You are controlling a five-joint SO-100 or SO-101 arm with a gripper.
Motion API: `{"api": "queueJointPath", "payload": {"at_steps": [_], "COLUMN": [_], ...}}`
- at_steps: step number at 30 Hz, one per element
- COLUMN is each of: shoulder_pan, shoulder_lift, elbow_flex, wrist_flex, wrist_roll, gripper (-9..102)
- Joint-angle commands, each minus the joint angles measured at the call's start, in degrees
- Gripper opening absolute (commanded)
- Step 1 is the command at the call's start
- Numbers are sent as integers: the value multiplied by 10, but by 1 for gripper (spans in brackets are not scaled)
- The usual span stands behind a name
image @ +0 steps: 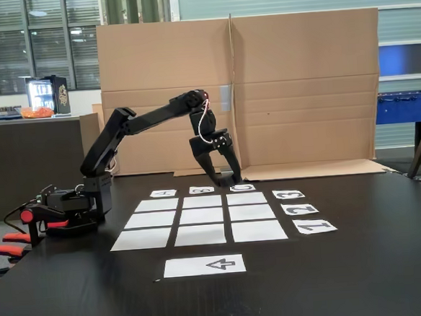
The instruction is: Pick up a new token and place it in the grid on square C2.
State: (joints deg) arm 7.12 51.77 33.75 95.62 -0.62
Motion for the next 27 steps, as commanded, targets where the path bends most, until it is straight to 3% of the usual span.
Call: {"api": "queueJointPath", "payload": {"at_steps": [1, 27], "shoulder_pan": [-23, -90], "shoulder_lift": [16, -115], "elbow_flex": [-7, -73], "wrist_flex": [-14, -96], "wrist_roll": [12, 36], "gripper": [-1, 0]}}
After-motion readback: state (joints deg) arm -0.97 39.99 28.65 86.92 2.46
